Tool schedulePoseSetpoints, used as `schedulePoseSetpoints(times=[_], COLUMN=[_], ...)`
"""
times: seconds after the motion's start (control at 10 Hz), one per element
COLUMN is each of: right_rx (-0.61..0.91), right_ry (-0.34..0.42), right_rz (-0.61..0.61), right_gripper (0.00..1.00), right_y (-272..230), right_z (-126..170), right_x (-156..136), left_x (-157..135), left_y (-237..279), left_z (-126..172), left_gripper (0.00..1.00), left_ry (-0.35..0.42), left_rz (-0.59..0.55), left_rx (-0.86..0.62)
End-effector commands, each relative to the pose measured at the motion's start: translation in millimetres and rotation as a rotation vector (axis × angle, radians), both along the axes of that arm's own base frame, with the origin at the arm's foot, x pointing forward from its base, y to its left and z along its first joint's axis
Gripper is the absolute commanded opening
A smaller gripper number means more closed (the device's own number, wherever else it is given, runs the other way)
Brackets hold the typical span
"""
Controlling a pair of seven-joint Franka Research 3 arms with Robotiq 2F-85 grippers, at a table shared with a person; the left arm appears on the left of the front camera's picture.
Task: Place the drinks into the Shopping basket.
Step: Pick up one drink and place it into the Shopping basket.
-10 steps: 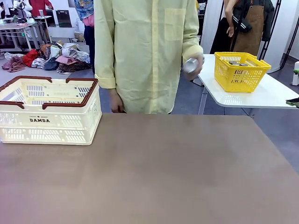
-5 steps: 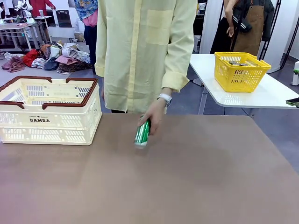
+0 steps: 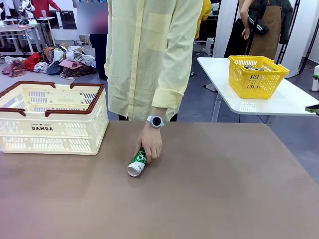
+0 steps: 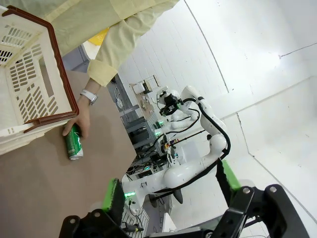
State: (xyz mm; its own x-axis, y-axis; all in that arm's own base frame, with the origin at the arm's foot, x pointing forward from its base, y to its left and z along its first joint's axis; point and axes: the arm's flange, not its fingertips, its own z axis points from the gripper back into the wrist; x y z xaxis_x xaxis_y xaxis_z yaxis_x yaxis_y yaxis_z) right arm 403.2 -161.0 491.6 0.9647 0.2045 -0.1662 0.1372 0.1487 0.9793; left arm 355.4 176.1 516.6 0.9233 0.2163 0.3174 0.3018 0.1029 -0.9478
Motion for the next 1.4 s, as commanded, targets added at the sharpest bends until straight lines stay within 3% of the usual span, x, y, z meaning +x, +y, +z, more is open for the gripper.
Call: schedulePoseSetpoints(times=[0.0,0.8,1.1,1.3], right_rx=[0.004,0.004,0.004,0.004], right_ry=[0.017,0.017,0.017,0.017], right_rz=[-0.010,-0.010,-0.010,-0.010], right_gripper=[1.00,1.00,1.00,1.00], right_y=[2.2,2.2,2.2,2.2], right_z=[5.6,5.6,5.6,5.6], right_x=[4.5,4.5,4.5,4.5], left_x=[-3.1,0.0,-11.3,-18.7], left_y=[2.0,0.0,-52.5,-104.4], left_z=[0.6,0.0,39.1,59.2], left_gripper=[1.00,1.00,1.00,1.00], left_ry=[-0.008,0.000,0.014,-0.018], left_rz=[-0.012,0.000,-0.061,-0.158], left_rx=[0.005,0.000,0.239,0.406])
